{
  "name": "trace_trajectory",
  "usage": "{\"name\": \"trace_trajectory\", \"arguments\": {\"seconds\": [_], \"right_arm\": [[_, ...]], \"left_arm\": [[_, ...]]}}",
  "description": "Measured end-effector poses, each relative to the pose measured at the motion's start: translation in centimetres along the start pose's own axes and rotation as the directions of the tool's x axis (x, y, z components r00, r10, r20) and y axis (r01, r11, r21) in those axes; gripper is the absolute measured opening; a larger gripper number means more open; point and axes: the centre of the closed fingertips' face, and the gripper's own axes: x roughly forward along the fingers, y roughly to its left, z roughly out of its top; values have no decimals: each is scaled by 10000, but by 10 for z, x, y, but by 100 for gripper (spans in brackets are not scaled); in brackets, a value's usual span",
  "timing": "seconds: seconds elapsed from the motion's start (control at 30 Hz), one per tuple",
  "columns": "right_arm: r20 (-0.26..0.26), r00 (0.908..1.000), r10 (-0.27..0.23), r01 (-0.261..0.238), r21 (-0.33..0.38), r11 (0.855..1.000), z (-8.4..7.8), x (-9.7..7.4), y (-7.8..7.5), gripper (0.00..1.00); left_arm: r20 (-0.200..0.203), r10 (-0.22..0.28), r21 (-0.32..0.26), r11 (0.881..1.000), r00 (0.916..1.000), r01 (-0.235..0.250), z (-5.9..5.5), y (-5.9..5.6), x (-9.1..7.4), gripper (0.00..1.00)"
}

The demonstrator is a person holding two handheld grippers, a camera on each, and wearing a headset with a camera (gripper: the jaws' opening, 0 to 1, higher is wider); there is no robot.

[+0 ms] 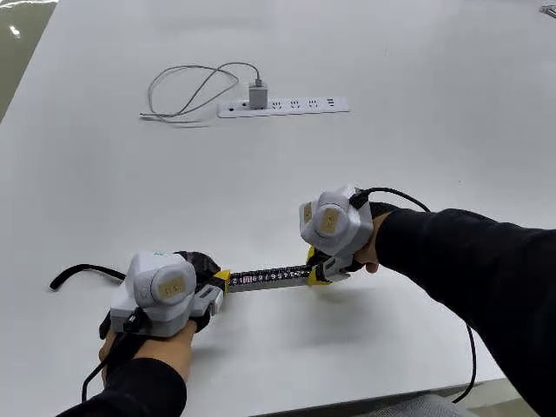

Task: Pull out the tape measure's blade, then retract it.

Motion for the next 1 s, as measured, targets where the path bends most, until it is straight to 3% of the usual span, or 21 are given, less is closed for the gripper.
{"name": "trace_trajectory", "arguments": {"seconds": [1.0], "right_arm": [[273,9996,-11,11,-4,10000,10,4,0,10]], "left_arm": [[46,-35,-41,10000,10000,35,1,-1,0,62]]}}
